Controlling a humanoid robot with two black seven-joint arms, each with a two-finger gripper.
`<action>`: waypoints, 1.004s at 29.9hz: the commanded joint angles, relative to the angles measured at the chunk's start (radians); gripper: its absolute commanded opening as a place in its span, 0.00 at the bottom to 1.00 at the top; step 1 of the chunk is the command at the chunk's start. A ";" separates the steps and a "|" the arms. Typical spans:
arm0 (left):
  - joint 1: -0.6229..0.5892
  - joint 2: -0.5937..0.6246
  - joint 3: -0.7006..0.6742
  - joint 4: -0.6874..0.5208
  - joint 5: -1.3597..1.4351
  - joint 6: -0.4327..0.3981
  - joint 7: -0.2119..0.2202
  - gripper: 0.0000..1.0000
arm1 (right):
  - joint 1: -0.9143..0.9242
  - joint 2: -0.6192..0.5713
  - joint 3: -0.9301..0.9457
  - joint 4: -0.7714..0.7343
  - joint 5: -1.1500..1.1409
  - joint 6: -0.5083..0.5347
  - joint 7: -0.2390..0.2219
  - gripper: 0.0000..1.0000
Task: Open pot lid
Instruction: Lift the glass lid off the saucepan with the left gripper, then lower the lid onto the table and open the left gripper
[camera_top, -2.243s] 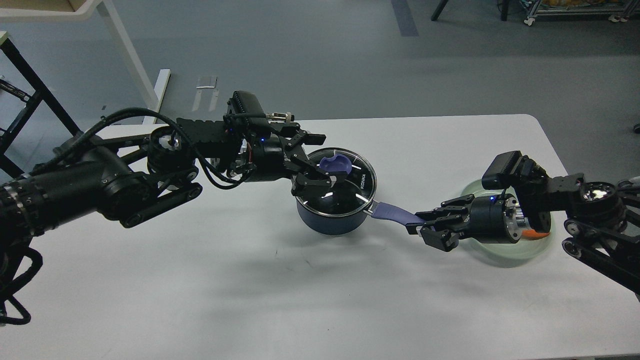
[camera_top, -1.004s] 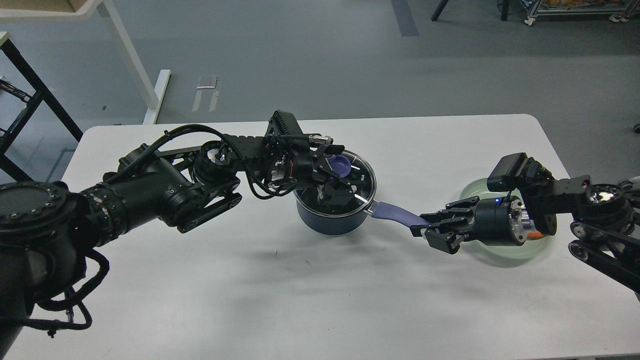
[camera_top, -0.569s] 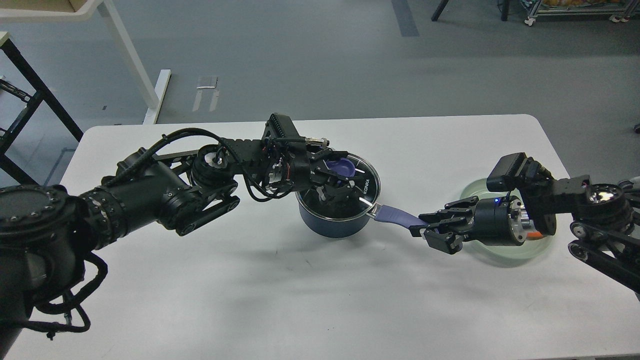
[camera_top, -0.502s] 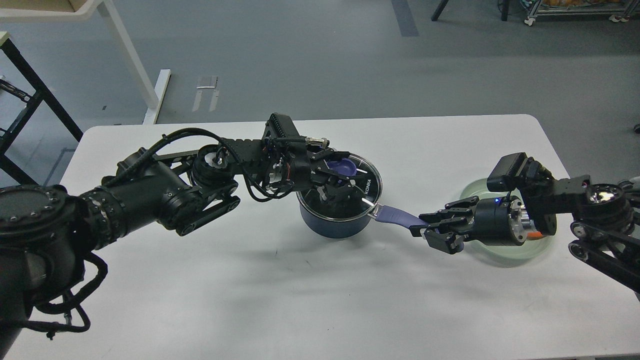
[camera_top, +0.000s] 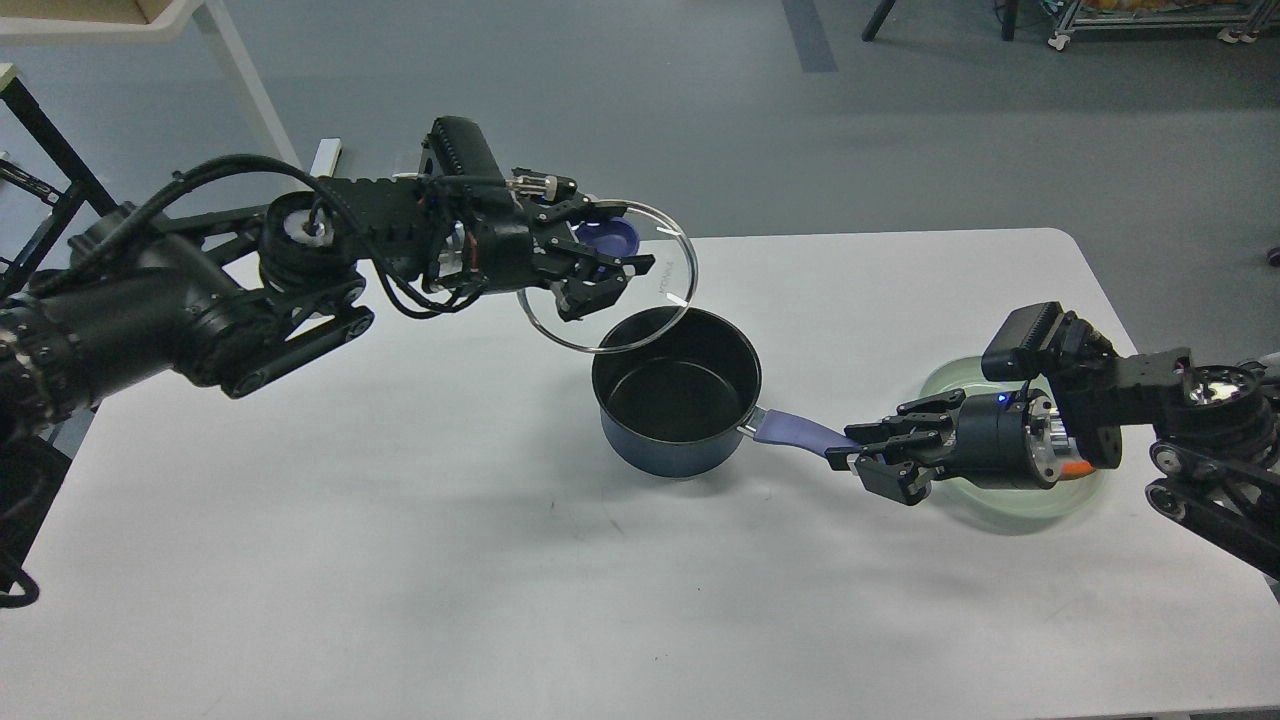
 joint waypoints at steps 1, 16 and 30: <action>0.043 0.146 0.048 -0.069 0.001 0.025 0.000 0.42 | 0.000 0.000 0.000 0.000 0.000 0.000 0.000 0.39; 0.278 0.392 0.117 -0.072 0.001 0.178 0.000 0.44 | 0.000 0.000 -0.002 0.008 0.000 0.000 0.000 0.39; 0.398 0.392 0.104 -0.011 -0.004 0.236 0.000 0.49 | -0.002 0.002 -0.002 0.008 0.000 -0.002 0.000 0.39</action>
